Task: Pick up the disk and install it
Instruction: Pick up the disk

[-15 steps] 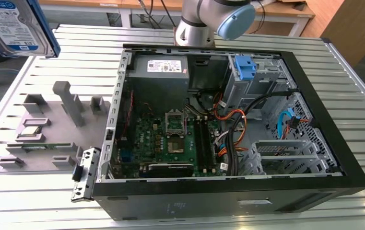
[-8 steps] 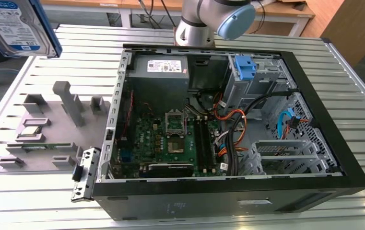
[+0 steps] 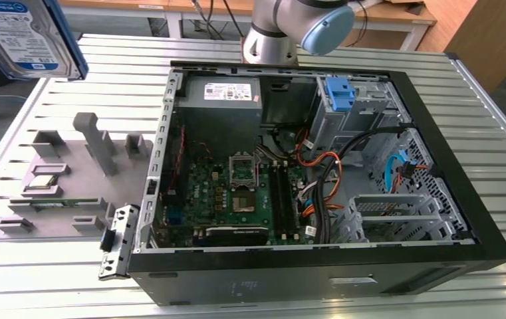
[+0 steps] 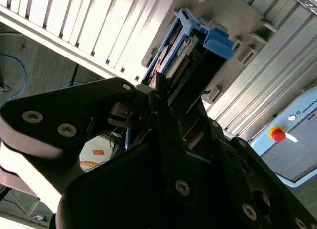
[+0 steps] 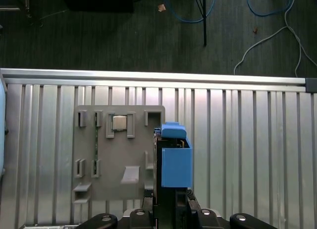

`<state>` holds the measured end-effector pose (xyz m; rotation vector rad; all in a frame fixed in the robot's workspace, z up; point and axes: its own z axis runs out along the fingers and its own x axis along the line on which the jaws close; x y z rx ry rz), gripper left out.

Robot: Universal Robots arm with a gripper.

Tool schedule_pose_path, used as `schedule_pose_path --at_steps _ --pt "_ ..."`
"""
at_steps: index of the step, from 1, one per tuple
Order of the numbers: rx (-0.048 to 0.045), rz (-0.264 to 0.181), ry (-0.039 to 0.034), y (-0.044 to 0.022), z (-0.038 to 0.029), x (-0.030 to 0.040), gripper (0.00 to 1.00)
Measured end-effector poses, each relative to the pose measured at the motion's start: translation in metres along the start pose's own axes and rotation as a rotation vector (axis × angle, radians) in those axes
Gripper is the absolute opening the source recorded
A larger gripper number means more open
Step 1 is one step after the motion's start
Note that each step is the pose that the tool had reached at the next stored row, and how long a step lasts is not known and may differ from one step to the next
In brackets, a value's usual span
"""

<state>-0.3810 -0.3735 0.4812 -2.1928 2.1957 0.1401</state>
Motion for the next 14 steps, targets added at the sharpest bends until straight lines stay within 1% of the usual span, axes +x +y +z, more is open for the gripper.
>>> schedule_pose_path --at_steps 14 --pt "-0.0001 0.0 0.0 -0.0031 -0.0002 0.0 0.35"
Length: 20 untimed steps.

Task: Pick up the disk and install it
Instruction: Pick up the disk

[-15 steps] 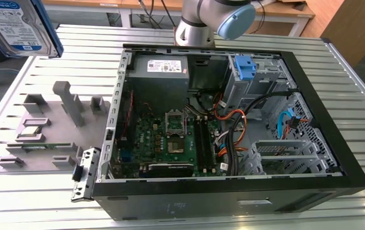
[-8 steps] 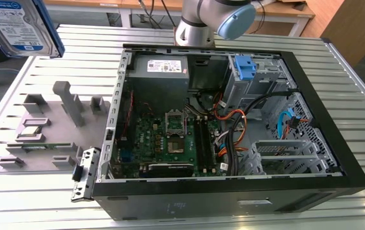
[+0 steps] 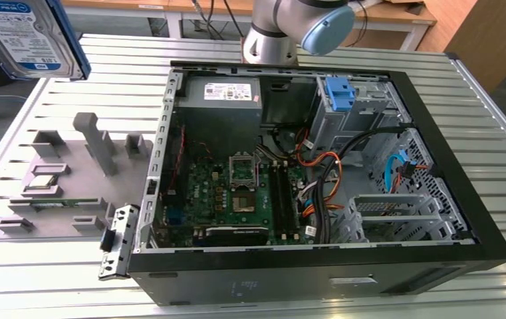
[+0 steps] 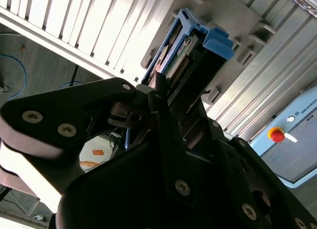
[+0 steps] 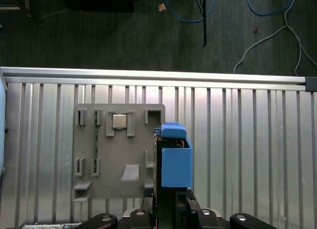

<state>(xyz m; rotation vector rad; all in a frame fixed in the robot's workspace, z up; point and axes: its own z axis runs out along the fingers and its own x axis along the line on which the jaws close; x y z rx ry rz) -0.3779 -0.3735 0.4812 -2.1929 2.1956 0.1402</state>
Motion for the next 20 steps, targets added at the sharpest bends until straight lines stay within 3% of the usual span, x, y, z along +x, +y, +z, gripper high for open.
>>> schedule_pose_path --at_steps 11,20 --pt "0.0001 0.0 0.0 -0.0061 -0.0002 0.0 0.35" --pt "0.0001 0.0 0.0 -0.0064 -0.0026 -0.0002 0.35"
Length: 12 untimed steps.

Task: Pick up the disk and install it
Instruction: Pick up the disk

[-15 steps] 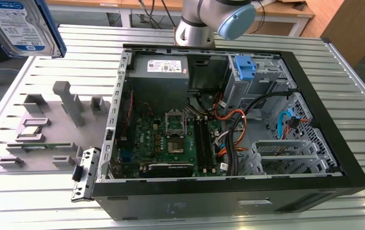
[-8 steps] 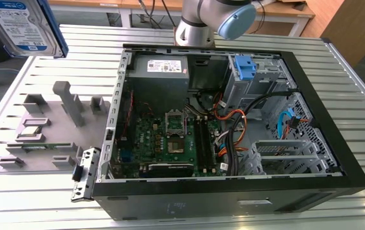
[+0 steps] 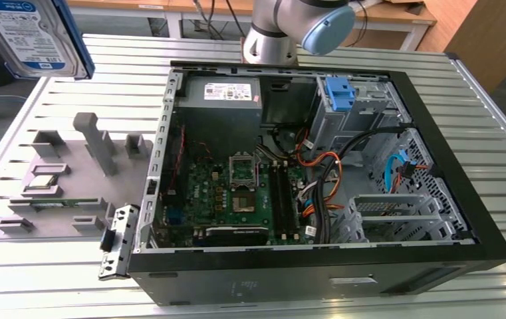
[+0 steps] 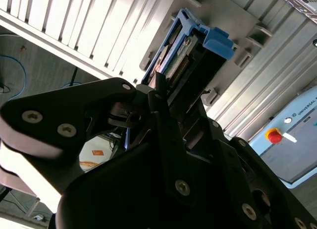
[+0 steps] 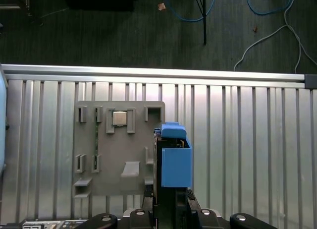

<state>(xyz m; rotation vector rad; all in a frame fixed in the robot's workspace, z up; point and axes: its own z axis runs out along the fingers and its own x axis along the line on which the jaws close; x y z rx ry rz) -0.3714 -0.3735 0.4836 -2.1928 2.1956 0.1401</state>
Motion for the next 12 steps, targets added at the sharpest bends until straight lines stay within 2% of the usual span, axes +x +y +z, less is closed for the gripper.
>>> schedule_pose_path --at_steps 12 --pt "0.0 0.0 -0.0019 -0.0017 -0.0014 -0.0001 0.35"
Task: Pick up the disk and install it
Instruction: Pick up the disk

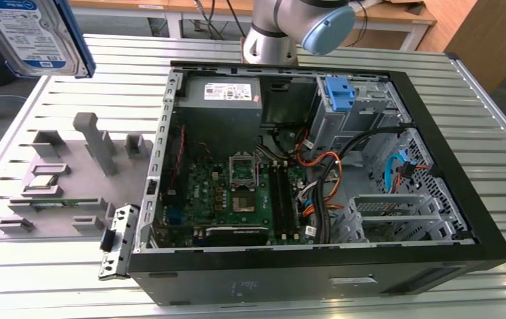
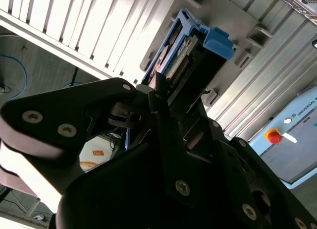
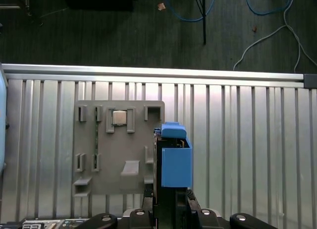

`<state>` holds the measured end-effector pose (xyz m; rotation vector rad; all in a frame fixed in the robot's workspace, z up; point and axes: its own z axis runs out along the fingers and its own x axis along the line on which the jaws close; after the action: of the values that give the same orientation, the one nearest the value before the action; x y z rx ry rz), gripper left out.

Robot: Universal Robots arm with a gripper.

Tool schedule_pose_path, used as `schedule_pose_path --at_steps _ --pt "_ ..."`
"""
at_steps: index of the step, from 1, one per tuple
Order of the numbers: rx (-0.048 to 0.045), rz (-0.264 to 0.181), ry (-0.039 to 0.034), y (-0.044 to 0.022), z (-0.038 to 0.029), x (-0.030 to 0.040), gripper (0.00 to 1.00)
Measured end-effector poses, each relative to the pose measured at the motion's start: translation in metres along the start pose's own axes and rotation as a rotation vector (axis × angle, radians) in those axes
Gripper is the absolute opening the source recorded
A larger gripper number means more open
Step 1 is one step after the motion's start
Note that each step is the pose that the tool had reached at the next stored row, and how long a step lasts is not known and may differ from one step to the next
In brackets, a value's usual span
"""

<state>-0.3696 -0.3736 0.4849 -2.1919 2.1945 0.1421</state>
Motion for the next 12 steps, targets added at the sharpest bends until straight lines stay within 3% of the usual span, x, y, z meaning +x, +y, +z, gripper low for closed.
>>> schedule_pose_path --at_steps 12 --pt "0.0 0.0 -0.0051 -0.0115 -0.0005 0.0 0.35"
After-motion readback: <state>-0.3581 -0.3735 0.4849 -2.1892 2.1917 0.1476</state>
